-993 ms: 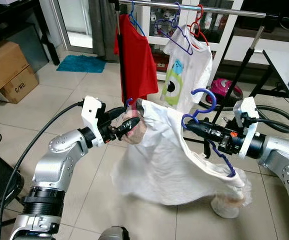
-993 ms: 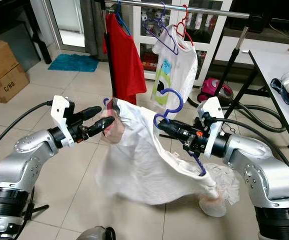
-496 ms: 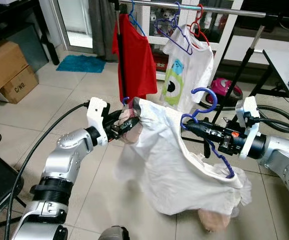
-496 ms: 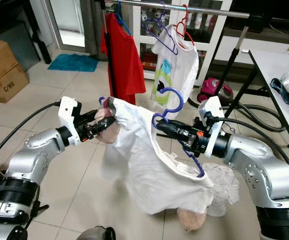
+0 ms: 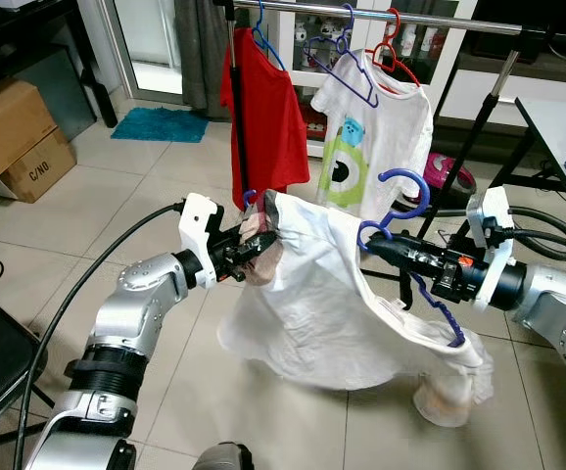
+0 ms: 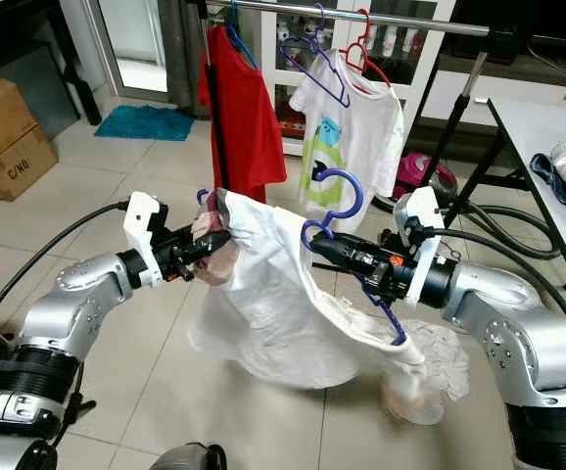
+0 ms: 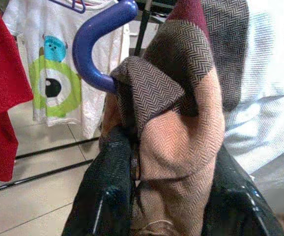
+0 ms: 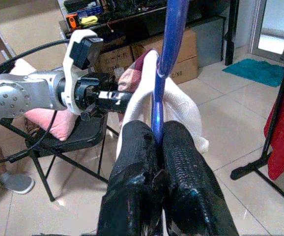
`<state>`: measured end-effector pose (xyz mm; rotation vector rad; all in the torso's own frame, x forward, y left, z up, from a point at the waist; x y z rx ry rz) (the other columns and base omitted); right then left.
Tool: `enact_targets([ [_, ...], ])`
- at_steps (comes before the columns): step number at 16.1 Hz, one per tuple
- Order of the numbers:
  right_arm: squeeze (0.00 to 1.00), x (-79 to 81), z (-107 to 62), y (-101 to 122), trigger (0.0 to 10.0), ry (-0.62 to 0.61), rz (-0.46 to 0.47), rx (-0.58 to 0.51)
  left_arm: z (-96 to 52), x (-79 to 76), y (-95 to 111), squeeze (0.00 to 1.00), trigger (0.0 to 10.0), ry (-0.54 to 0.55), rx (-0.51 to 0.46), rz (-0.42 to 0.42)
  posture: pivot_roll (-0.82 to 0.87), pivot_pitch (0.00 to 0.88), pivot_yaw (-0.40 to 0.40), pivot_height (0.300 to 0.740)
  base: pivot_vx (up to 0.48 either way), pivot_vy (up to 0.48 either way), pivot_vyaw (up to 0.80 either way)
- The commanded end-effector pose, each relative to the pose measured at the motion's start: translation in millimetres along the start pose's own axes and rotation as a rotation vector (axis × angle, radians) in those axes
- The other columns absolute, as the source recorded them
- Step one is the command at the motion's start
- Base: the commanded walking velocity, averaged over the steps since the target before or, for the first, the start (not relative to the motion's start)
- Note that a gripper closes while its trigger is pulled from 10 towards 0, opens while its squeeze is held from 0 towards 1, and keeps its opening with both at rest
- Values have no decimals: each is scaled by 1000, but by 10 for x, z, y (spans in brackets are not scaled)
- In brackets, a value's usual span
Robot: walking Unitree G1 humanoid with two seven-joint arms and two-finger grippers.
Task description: Hang hanger
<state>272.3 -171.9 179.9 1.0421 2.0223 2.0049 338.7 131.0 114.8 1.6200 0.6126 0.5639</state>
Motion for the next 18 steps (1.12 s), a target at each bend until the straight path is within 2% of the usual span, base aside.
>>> enact_targets([
  [1, 0, 31, -23, 96, 10000, 11, -30, -21, 18, 25, 91, 0, 0, -5, -31, 12, -71, 0, 25, 740, 0, 0, 0],
  [7, 0, 15, -22, 82, 10000, 4, -27, -13, 11, 45, 146, 0, 0, -4, -60, 22, -70, 0, 23, 740, 0, 0, 0],
  [9, 0, -11, -25, 42, 10000, -21, -14, 9, 1, 39, 173, 0, 0, -21, -59, 52, -70, 0, 25, 740, 0, 0, 0],
  [10, 0, -81, -19, -39, 10000, -78, 8, 45, -10, 44, 262, 0, 0, -48, -64, 98, -70, 0, 25, 740, 0, 0, 0],
  [13, 0, -65, 61, -170, 10000, -89, 5, 103, 4, 79, 377, 0, 0, -67, -66, 152, -67, 0, 26, 740, 0, 0, 0],
  [15, 0, -50, 98, -248, 10000, -93, -8, 147, 6, 102, 394, 0, 0, -67, -55, 180, -67, 0, 28, 740, 0, 0, 0],
  [17, 0, -26, 91, -333, 10000, -86, -40, 204, -2, 127, 338, 0, 0, -69, 1, 236, -67, 0, 30, 740, 0, 0, 0],
  [18, 0, -25, 90, -317, 10000, -89, -42, 193, -5, 137, 311, 0, 0, -62, 12, 233, -68, 0, 32, 740, 0, 0, 0],
])
Point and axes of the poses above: a point about 5 cm out from each wrist's last joint towards the gripper, its own z axis pointing out of the wrist towards the gripper, its own y axis along the axis of the wrist's last joint, x = y × z, the point moved 2 cm from there along z, pointing out of the wrist towards the gripper, and after that the axes turned 12 degrees about z, right-handed, at the moved point
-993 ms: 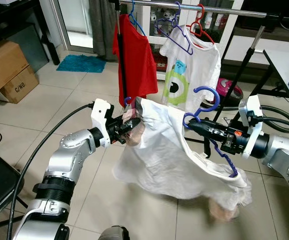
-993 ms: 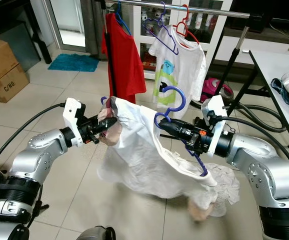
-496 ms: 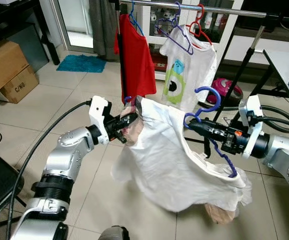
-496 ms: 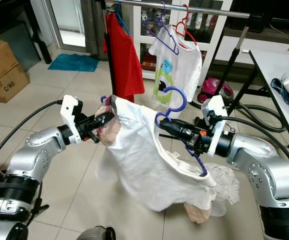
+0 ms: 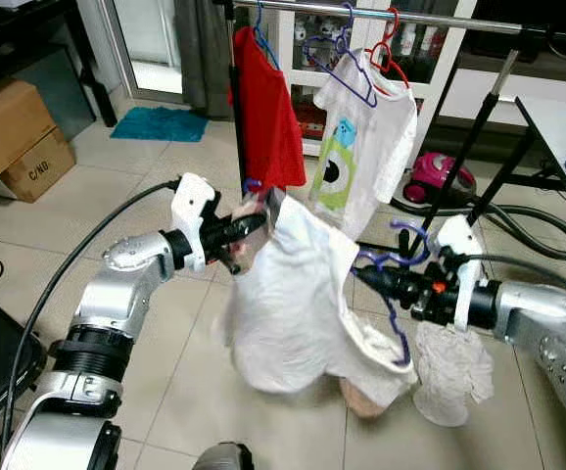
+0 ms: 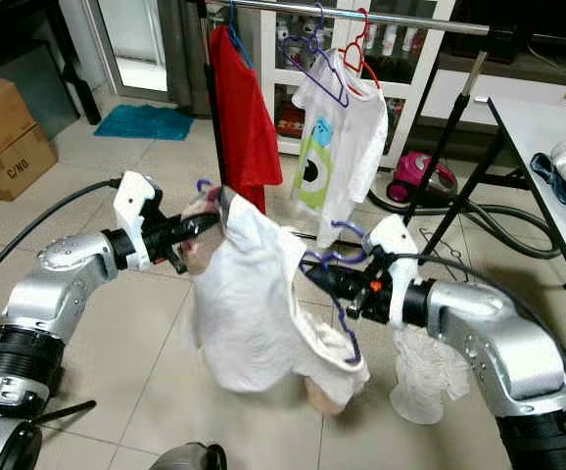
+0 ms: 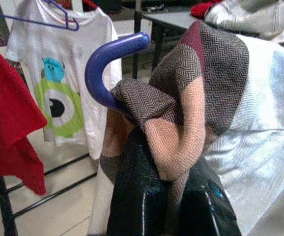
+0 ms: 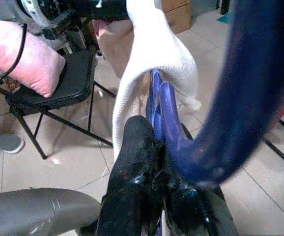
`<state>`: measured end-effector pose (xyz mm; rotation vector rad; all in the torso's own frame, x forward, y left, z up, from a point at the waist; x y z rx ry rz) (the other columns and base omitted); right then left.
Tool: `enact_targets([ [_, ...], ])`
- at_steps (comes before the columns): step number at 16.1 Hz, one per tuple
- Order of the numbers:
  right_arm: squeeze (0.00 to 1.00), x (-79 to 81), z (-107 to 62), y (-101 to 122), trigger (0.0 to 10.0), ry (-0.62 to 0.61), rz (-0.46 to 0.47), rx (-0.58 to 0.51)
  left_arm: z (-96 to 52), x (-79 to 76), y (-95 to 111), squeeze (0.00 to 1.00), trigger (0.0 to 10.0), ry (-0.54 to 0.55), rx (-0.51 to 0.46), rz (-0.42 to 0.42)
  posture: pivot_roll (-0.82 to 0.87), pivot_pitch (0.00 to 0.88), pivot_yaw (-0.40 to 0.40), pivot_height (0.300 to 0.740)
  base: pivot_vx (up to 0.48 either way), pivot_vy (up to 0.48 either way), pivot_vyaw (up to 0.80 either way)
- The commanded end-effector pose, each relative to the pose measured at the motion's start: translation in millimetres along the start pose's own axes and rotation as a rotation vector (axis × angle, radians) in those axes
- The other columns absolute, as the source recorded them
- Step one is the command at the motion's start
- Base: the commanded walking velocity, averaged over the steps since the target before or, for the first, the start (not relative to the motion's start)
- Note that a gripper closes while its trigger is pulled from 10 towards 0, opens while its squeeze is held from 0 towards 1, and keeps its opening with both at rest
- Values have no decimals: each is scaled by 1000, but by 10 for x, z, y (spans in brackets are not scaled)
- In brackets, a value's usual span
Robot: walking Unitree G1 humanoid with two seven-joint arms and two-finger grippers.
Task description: Hang hanger
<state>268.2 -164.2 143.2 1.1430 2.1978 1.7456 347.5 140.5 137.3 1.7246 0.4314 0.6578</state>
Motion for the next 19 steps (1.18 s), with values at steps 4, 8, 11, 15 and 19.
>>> enact_targets([
  [4, 0, 50, -124, 275, 10000, 36, -6, -160, -14, 17, -136, 0, 0, 12, 91, 64, -70, 0, 33, 740, 0, 0, 0],
  [8, 0, 108, -226, 355, 10000, 96, -11, -204, -52, 113, -308, 0, 0, 148, 163, 83, -71, 0, 40, 740, 0, 0, 0],
  [11, 0, 137, -222, 351, 10000, 115, -4, -207, 46, 90, -177, 0, 10000, 184, 43, 19, -69, 0, 39, 740, 0, 0, 0],
  [15, 0, 106, -216, 314, 10000, 99, 4, -181, 101, -100, -41, 0, 0, 117, -52, 2, -73, 0, 36, 740, 0, 0, 0],
  [19, 0, 10, -200, 244, 10000, 35, 12, -123, 52, -167, 16, 0, 0, 60, -35, 60, -70, 0, 31, 740, 0, 0, 0],
])
Point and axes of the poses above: a point about 5 cm out from each wrist's last joint towards the gripper, its own z axis pointing out of the wrist towards the gripper, its own y axis along the axis of the wrist's last joint, x = y × z, the point moved 2 cm from there along z, pointing out of the wrist towards the gripper, and after that the axes turned 12 degrees about z, right-handed, at the moved point
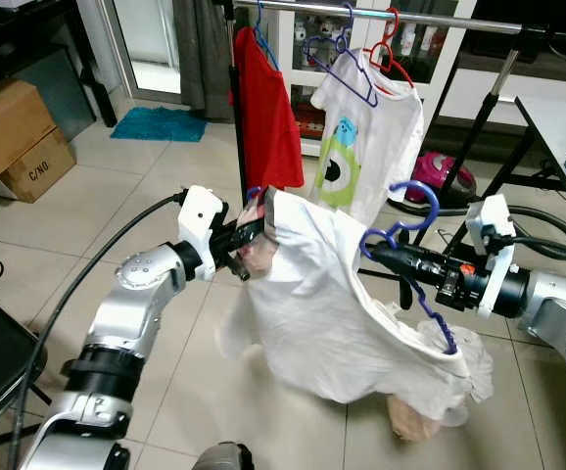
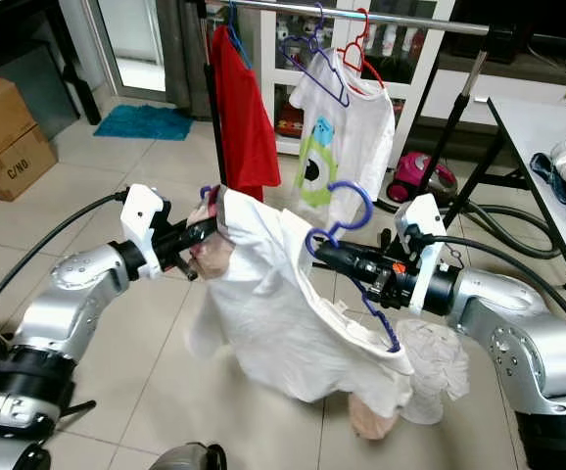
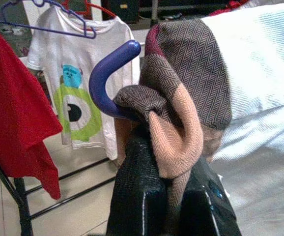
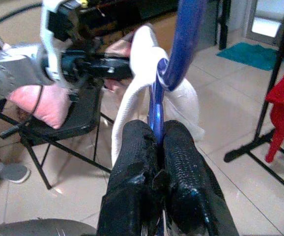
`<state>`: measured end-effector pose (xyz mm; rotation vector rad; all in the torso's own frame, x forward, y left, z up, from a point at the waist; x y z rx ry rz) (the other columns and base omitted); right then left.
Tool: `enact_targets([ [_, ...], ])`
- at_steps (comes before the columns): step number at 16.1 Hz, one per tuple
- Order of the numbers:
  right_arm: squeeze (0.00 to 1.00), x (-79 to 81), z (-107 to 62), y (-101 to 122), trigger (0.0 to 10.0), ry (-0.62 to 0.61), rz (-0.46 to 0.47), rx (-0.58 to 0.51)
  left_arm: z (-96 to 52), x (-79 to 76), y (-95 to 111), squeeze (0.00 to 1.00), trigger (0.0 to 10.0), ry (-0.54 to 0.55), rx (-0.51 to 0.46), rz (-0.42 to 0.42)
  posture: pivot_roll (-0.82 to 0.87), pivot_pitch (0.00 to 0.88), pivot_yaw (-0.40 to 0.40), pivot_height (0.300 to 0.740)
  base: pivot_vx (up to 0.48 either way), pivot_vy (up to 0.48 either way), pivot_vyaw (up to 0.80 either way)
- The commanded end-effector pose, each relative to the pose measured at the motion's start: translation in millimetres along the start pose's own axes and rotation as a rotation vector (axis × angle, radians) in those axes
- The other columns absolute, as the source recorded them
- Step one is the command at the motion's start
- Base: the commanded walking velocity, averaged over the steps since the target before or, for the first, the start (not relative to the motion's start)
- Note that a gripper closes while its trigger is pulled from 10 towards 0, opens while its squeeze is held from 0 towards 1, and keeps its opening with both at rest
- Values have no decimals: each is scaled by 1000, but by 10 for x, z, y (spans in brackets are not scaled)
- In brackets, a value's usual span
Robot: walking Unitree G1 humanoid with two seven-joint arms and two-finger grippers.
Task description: Hang hanger
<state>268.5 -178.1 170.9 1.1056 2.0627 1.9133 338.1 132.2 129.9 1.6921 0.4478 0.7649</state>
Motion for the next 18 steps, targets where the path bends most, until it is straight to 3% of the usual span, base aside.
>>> enact_targets([
  [1, 0, -40, -1, -15, 10000, -29, -1, 33, -1, -8, 92, 0, 0, -30, -2, 53, -68, 0, 28, 740, 0, 0, 0],
  [6, 0, -151, -26, -167, 10000, -106, -10, 135, -67, 140, 256, 0, 0, 3, -48, 95, -68, 0, 25, 740, 0, 0, 0],
  [9, 0, -131, 4, -168, 10000, -95, -24, 130, -65, 203, 34, 0, 0, 77, 76, 63, -68, 0, 27, 740, 0, 0, 0],
  [11, 0, -104, 17, -90, 10000, -78, -29, 80, -59, 183, -131, 0, 10000, 121, 132, 1, -70, 0, 28, 740, 0, 0, 0],
  [12, 0, -99, 16, -34, 10000, -74, -32, 51, -52, 173, -215, 0, 10000, 162, 144, -52, -73, 0, 29, 740, 0, 0, 0],
  [13, 0, -97, 13, -5, 10000, -71, -35, 38, -44, 158, -266, 910, 10000, 189, 140, -96, -75, 0, 29, 740, 0, 0, 0],
  [14, 0, -95, 10, 5, 10000, -69, -36, 35, -31, 124, -275, 1000, 10000, 180, 130, -108, -75, 0, 29, 740, 0, 0, 0],
  [18, 0, -91, -3, 3, 10000, -67, -35, 34, 7, 83, -184, 1000, 10000, 173, 67, -90, -75, 0, 23, 740, 0, 0, 0],
])
Point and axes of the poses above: a point about 5 cm out from each wrist's last joint towards the gripper, its own z axis pointing out of the wrist towards the gripper, its own y axis along the axis of the wrist's last joint, x = y × z, the point moved 2 cm from there along z, pointing out of the wrist towards the gripper, and after that the axes turned 12 degrees about z, right-handed, at the moved point
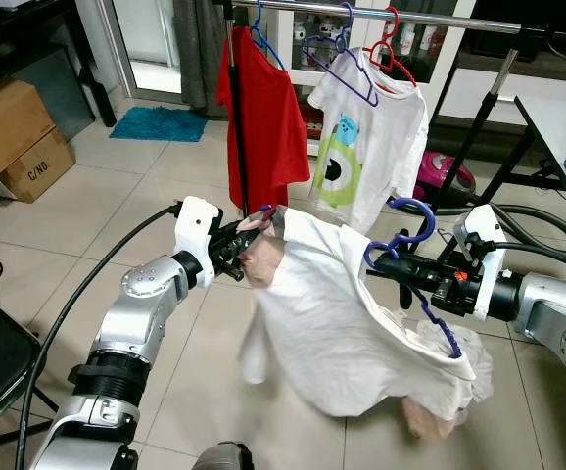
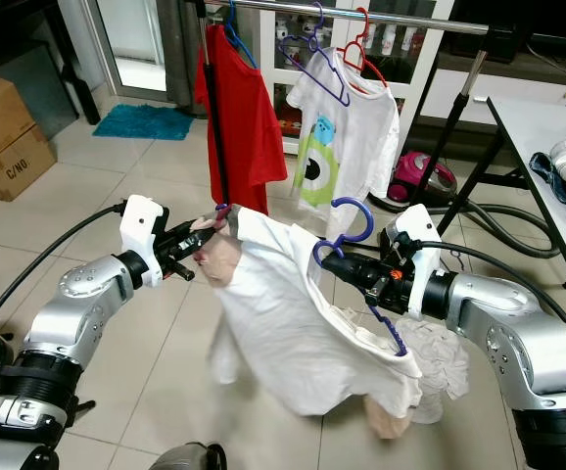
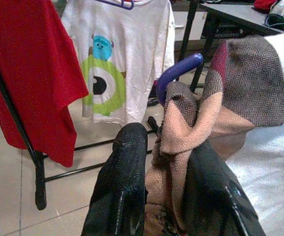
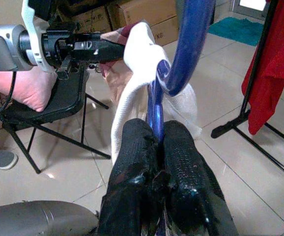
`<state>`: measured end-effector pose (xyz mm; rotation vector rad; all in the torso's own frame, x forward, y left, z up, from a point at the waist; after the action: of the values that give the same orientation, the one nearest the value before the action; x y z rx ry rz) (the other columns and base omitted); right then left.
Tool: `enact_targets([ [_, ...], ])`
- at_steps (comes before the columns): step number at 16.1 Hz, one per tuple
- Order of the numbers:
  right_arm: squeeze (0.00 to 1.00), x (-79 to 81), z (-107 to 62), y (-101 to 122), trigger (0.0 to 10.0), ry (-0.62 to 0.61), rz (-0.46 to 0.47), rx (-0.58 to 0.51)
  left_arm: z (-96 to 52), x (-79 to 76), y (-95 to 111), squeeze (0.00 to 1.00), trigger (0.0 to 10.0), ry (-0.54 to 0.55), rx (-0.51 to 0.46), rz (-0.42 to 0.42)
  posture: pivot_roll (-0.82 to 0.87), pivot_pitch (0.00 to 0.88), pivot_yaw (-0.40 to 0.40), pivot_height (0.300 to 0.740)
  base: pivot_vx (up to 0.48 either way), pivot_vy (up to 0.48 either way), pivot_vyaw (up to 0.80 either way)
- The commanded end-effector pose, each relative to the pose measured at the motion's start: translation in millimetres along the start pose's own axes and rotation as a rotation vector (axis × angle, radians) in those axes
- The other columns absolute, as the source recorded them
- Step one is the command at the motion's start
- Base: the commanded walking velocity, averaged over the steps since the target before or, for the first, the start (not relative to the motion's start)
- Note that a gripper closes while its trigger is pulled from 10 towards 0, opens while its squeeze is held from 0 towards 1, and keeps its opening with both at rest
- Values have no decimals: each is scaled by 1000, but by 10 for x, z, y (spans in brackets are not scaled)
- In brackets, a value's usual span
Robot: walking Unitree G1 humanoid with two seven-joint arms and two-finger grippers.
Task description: Hang hanger
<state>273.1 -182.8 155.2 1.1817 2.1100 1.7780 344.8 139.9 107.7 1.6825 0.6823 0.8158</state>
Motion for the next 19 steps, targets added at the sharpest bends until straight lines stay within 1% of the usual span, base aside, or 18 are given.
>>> enact_targets([
  [1, 0, 29, -30, 123, 10000, 10, -38, -43, -10, 54, 81, 1000, 10000, 22, -31, 26, -75, 0, 21, 740, 0, 0, 0],
  [2, 0, 30, -31, 129, 10000, 12, -37, -43, -21, 49, 110, 1000, 2118, 7, -50, 36, -75, 0, 19, 740, 0, 0, 0],
  [3, 0, 29, -33, 130, 10000, 12, -37, -43, -27, 43, 119, 0, 0, 0, -57, 32, -74, 0, 18, 740, 0, 0, 0],
  [7, 0, 20, -28, 129, 10000, 13, -36, -39, -36, 15, 165, 0, 0, -12, -89, 13, -71, 0, 14, 740, 0, 0, 0],
  [12, 0, 24, -29, 137, 10000, 14, -36, -40, -48, 23, 119, 0, 0, -16, -81, -25, -75, 0, 14, 740, 0, 0, 0],
  [14, 0, 25, -35, 140, 10000, 13, -33, -43, -54, 73, 136, 0, 0, 8, -81, -45, -76, 0, 13, 740, 0, 0, 0],
  [15, 0, 16, -38, 135, 10000, 7, -33, -39, -50, 123, 234, 0, 0, 12, -115, -44, -74, 0, 8, 740, 0, 0, 0],
  [16, 0, 11, -39, 133, 10000, 5, -34, -37, -47, 137, 275, 0, 0, 11, -129, -41, -74, 0, 8, 740, 0, 0, 0],
  [17, 0, -5, -29, 120, 10000, -7, -31, -30, -44, 141, 449, 0, 0, -35, -188, -20, -72, 0, 4, 740, 0, 0, 0],
  [18, 0, -7, -23, 116, 10000, -9, -30, -28, -44, 140, 527, 0, 0, -58, -212, -9, -72, 0, 4, 740, 0, 0, 0],
  [19, 0, -1, 1, 97, 10000, -10, -31, -18, -26, 131, 682, 0, 0, -109, -247, 24, -70, 0, 3, 740, 0, 0, 0],
])
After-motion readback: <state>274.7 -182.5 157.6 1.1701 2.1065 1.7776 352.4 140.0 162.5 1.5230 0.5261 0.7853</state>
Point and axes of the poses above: a point about 5 cm out from each wrist's last joint towards the gripper, its own z axis pointing out of the wrist towards the gripper, its own y axis along the axis of the wrist's last joint, x = y × z, the point moved 2 cm from there along z, pointing out of the wrist towards the gripper, and after that the axes turned 12 degrees about z, right-handed, at the moved point
